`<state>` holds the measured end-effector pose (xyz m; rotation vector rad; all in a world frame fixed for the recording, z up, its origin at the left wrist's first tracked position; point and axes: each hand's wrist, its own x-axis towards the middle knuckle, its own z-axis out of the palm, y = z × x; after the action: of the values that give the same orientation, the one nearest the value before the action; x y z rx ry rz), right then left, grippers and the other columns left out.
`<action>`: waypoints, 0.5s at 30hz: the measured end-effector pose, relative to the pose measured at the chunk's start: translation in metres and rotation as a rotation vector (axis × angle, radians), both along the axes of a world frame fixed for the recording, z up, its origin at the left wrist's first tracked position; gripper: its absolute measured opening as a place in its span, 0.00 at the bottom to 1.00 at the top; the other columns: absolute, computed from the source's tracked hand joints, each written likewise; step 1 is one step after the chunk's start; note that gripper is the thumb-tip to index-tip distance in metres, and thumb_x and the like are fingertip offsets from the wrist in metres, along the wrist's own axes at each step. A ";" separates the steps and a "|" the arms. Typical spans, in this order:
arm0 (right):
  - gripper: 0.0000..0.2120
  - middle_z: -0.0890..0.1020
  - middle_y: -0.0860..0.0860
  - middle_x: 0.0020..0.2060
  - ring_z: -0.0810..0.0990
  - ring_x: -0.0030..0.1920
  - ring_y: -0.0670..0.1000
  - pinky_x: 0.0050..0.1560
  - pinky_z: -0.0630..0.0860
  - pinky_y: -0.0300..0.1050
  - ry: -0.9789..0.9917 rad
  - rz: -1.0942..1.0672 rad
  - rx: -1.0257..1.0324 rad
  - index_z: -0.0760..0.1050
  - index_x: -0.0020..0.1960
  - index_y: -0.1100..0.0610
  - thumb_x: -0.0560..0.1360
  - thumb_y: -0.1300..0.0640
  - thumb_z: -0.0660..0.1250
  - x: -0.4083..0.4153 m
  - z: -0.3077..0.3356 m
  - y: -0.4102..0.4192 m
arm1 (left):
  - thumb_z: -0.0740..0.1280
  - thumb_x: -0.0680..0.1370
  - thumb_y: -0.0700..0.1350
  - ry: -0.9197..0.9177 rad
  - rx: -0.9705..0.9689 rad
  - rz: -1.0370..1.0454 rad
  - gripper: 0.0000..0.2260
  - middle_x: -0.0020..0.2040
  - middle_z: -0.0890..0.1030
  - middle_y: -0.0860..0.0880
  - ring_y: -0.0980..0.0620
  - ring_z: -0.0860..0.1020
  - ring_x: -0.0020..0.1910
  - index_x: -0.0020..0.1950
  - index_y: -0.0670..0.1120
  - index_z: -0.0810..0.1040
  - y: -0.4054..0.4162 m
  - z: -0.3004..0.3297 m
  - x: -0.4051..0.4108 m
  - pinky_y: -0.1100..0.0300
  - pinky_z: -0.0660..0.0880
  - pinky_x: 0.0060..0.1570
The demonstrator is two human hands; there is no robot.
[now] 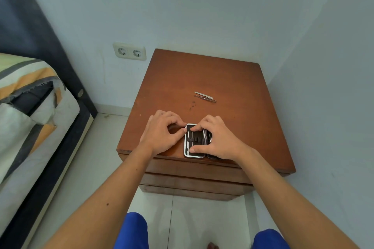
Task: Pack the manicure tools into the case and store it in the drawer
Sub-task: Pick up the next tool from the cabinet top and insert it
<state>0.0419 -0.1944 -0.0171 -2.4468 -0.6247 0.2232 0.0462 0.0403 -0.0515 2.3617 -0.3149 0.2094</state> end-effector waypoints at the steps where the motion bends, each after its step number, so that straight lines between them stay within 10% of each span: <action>1: 0.31 0.73 0.41 0.55 0.67 0.58 0.48 0.61 0.68 0.38 0.007 0.001 0.006 0.79 0.66 0.45 0.66 0.36 0.80 -0.001 0.000 -0.001 | 0.73 0.77 0.57 0.001 0.001 0.000 0.04 0.52 0.81 0.66 0.58 0.72 0.57 0.47 0.59 0.84 0.000 0.000 0.000 0.52 0.66 0.62; 10: 0.08 0.81 0.42 0.48 0.74 0.53 0.48 0.52 0.65 0.35 -0.182 -0.296 0.120 0.85 0.54 0.46 0.76 0.46 0.76 0.031 0.014 -0.006 | 0.72 0.76 0.59 -0.002 -0.006 -0.002 0.05 0.53 0.81 0.66 0.58 0.72 0.57 0.48 0.59 0.84 0.000 -0.001 0.001 0.53 0.67 0.62; 15: 0.05 0.78 0.46 0.48 0.73 0.54 0.52 0.57 0.72 0.50 -0.231 -0.360 -0.075 0.85 0.53 0.49 0.80 0.51 0.72 0.094 0.023 0.001 | 0.72 0.77 0.58 0.015 0.000 0.009 0.06 0.53 0.81 0.66 0.59 0.72 0.58 0.48 0.58 0.84 -0.003 0.001 0.000 0.54 0.66 0.62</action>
<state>0.1359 -0.1929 0.0059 -2.6261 -0.2620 -0.1854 0.0461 0.0377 -0.0501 2.3637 -0.2966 0.1955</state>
